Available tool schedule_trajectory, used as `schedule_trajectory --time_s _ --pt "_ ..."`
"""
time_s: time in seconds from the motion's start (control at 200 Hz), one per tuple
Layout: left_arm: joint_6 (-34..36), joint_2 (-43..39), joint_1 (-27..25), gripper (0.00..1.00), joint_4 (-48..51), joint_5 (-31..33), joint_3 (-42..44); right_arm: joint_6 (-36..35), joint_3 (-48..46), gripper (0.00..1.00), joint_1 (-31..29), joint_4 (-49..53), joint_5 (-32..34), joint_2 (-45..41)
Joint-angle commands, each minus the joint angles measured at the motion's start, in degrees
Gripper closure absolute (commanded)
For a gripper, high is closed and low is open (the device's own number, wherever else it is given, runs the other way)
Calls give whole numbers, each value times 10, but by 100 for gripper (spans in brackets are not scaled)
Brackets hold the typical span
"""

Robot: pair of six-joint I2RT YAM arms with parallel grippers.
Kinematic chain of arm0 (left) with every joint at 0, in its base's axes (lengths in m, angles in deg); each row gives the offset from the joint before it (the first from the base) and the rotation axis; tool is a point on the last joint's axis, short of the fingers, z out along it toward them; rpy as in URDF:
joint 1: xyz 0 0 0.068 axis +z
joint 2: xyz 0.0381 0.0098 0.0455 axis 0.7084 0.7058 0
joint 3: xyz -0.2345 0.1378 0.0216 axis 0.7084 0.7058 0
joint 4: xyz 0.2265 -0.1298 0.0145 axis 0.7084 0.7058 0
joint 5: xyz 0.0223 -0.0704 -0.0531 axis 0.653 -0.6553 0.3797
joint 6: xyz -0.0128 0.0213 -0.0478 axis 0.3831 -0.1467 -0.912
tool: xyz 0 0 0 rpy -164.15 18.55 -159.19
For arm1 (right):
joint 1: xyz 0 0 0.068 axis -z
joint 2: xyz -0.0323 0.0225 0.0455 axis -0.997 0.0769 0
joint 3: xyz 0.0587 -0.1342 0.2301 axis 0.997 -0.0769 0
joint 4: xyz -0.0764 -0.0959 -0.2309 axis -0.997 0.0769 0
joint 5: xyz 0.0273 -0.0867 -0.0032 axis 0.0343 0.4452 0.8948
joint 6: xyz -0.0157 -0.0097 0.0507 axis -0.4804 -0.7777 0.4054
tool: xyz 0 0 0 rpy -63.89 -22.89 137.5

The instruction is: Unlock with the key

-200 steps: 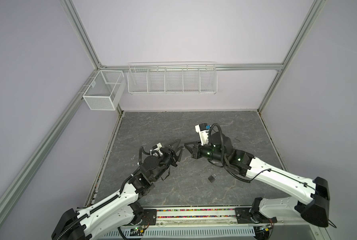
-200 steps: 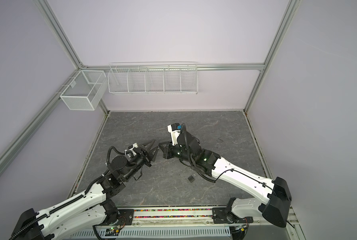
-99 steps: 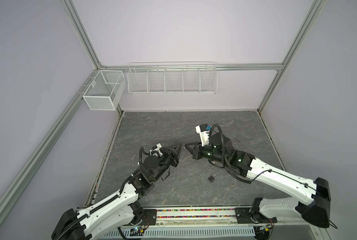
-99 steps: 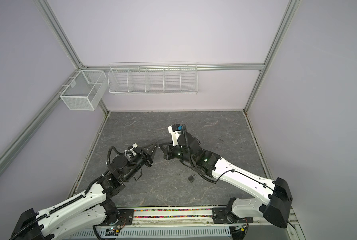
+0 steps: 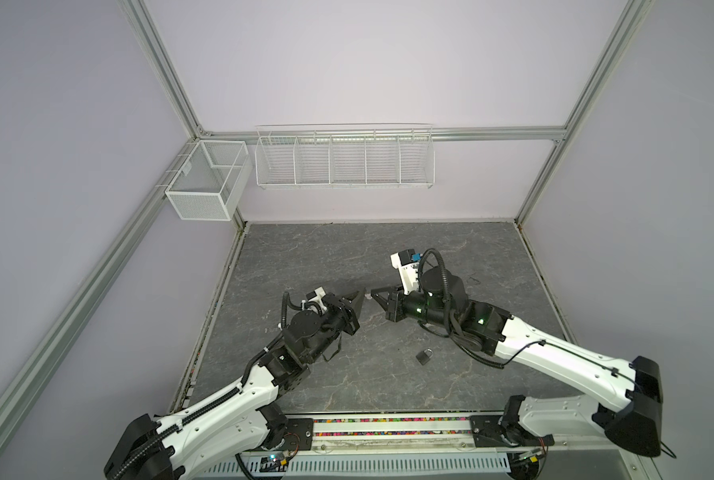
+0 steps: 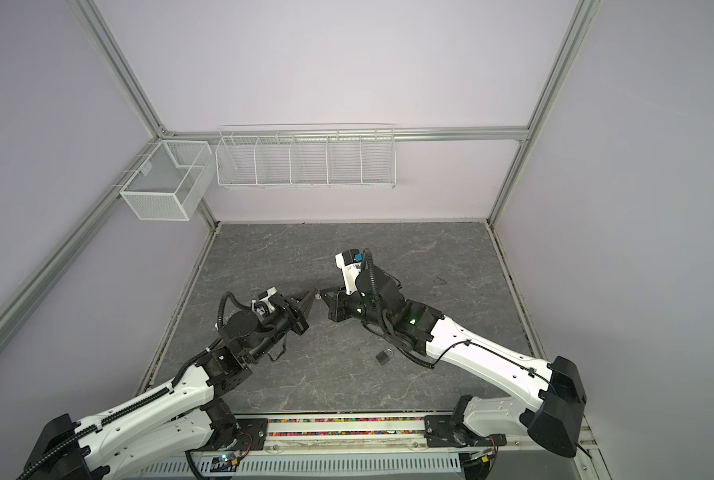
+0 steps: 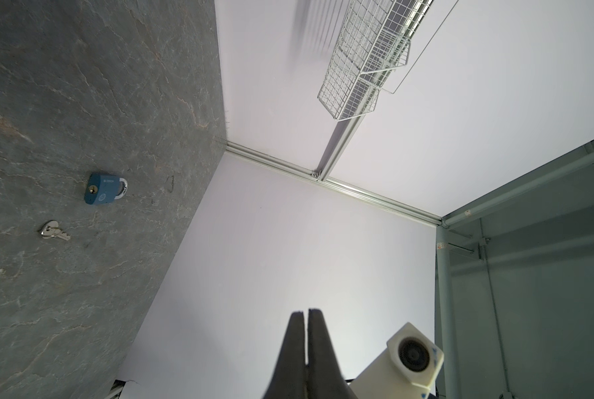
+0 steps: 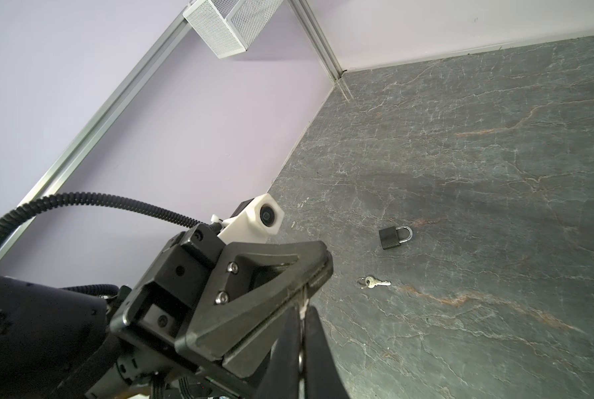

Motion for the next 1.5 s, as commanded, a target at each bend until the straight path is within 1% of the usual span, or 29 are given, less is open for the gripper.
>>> schedule_trajectory --time_s 0.0,0.03,0.065,0.075,0.095,0.11,0.145,0.19,0.215,0.245,0.315,0.37,0.415,0.44,0.455,0.47,0.59,0.7,0.755,0.815,0.91,1.04,1.209,1.499 --pt "33 5 -1 100 11 7 -27 -11 3 87 -3 8 12 -32" --pt "46 7 -1 100 15 11 -30 -11 2 84 -2 11 12 -37" --pt "64 8 -1 100 17 15 -35 -11 2 77 -2 18 9 -43" --pt "71 8 -1 100 17 16 -37 -12 1 73 -2 21 7 -47" --pt "88 9 -1 100 16 17 -39 -12 1 70 -1 24 5 -49" --pt "102 9 -1 100 15 19 -41 -12 1 66 -1 30 3 -54" --pt "134 10 -1 100 13 19 -46 -12 0 62 2 39 -4 -62" --pt "184 14 -1 100 10 12 -56 -8 -4 58 7 48 -13 -73" --pt "224 16 -1 100 11 5 -64 -5 -8 55 11 51 -21 -81" --pt "260 19 -1 100 23 -6 -76 -2 -13 51 16 52 -35 -90" --pt "335 29 -1 100 42 -35 -97 1 -20 40 28 54 -88 -108" --pt "387 37 -1 100 44 -56 -109 -1 -21 35 39 56 -132 -113" --pt "424 43 -1 100 37 -70 -117 2 -26 34 52 53 -177 -116" --pt "439 48 -1 100 31 -81 -121 6 -29 33 57 50 -191 -116" --pt "464 51 -1 100 28 -87 -124 8 -32 33 61 47 -199 -117" --pt "473 55 -1 100 27 -95 -127 13 -37 32 67 40 -212 -117" --pt "563 79 -1 100 34 -150 -157 45 -68 32 107 -24 -294 -118" --pt "614 89 -3 100 37 -177 -174 43 -83 32 124 -47 -313 -124" --pt "631 90 -3 100 38 -189 -182 46 -92 33 133 -57 -318 -123" --pt "644 90 -3 100 32 -199 -184 52 -100 35 143 -84 -341 -119" --pt "652 90 -4 100 3 -216 -178 50 -116 39 151 -123 -356 -121" --pt "648 87 -4 100 -9 -217 -177 55 -134 43 157 -163 -371 -117" --pt "633 85 -4 100 -25 -222 -176 50 -140 52 162 -174 -365 -119" --pt "620 92 -5 100 -37 -229 -179 62 -157 58 169 -230 -376 -119"
